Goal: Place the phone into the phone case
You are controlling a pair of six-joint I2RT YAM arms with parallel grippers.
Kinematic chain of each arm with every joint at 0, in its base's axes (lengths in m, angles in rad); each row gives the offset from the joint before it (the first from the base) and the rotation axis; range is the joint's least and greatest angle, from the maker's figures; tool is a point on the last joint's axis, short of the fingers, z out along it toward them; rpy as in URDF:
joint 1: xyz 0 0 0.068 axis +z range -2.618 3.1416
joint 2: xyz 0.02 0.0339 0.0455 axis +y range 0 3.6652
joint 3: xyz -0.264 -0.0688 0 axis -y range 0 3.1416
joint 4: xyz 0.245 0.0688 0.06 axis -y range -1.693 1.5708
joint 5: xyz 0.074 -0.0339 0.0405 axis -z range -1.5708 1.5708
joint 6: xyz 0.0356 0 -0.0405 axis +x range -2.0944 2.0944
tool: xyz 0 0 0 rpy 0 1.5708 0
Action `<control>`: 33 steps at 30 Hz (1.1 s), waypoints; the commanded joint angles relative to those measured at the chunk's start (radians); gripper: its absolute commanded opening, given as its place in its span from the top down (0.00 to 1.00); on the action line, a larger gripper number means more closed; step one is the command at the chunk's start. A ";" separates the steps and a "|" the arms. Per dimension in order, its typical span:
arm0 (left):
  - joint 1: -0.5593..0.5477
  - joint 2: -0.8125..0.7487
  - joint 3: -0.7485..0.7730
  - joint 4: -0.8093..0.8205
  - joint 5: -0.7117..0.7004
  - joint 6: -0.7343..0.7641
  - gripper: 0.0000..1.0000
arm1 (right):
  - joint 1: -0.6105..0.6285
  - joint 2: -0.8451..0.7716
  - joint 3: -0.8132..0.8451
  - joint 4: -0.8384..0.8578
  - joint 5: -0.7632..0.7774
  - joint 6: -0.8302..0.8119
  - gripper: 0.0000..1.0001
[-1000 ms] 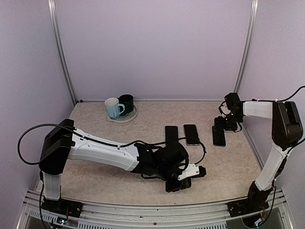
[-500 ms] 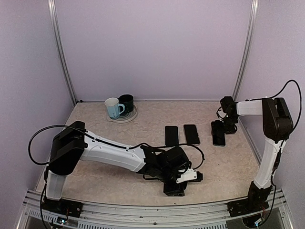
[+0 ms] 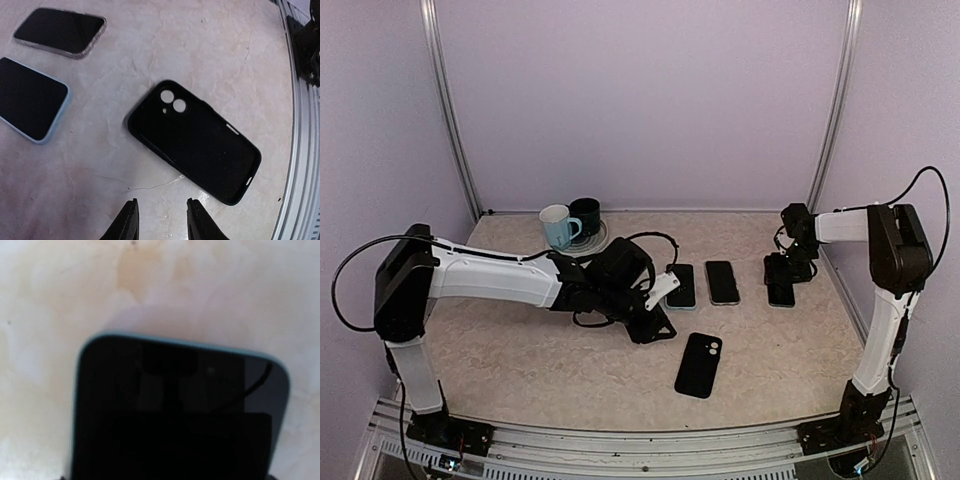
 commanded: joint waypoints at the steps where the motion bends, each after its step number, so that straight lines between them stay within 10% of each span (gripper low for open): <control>1: -0.056 0.099 -0.008 -0.069 -0.034 0.010 0.67 | 0.009 0.020 -0.019 -0.066 -0.022 0.007 0.28; 20: -0.145 0.358 0.234 -0.042 0.149 0.061 0.67 | 0.031 -0.264 -0.199 0.111 -0.020 0.022 0.46; 33: -0.132 0.326 0.161 -0.071 0.148 0.076 0.66 | 0.058 -0.218 -0.113 -0.147 -0.064 -0.014 0.01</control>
